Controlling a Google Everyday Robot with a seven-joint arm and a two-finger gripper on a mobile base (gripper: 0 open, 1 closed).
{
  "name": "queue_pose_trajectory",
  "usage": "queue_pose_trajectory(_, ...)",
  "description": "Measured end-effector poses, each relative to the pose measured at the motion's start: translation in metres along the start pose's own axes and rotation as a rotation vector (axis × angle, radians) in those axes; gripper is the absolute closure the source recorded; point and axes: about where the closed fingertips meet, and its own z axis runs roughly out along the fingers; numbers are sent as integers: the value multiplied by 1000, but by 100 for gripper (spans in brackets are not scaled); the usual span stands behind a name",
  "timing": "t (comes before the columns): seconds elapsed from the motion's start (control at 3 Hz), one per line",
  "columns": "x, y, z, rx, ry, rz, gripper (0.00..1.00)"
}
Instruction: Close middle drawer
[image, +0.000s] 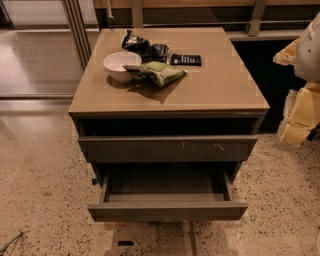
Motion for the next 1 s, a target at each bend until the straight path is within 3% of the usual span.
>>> queue_pose_trajectory(0.33, 0, 0, 0, 0, 0, 0, 0)
queue_pose_trajectory(0.67, 0, 2, 5, 1, -11, -3, 16)
queue_pose_trajectory(1.0, -2, 20, 44, -28, -71, 11, 40)
